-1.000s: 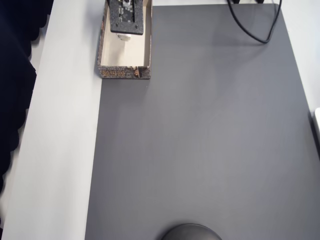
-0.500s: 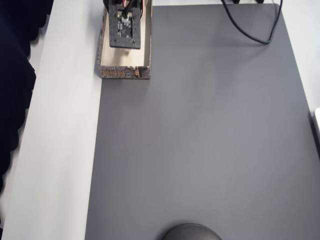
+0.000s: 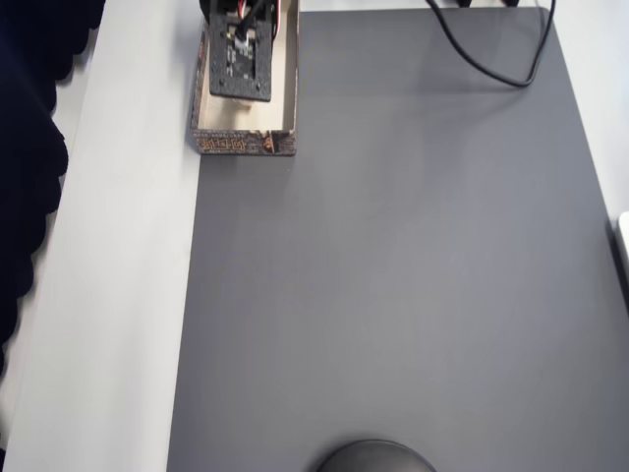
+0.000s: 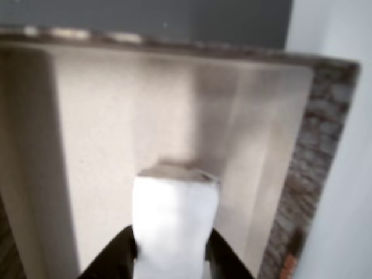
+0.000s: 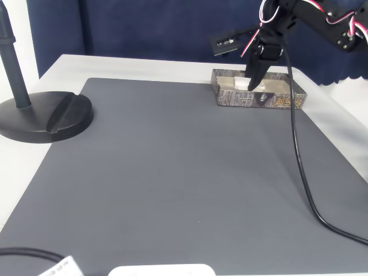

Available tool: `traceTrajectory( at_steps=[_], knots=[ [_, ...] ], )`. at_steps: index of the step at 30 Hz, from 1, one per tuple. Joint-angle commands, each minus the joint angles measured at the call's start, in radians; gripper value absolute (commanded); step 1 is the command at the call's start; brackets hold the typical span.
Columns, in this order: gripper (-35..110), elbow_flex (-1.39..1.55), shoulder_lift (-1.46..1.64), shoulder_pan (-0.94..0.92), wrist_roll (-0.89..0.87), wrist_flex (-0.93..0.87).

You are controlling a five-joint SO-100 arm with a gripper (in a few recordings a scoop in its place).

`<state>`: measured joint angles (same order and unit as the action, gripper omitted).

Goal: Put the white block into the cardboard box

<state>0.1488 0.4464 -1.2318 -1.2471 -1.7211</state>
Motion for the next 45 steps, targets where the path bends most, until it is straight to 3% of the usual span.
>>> traceTrajectory(
  at_steps=[1,18,34,45],
  knots=[
    [1,-0.052,0.023,-0.002,0.002,-0.005],
    [5,0.012,0.052,0.003,0.025,0.011],
    [31,0.014,0.075,-0.005,0.110,0.052],
    [38,0.046,0.204,0.002,0.112,0.104]
  ],
)
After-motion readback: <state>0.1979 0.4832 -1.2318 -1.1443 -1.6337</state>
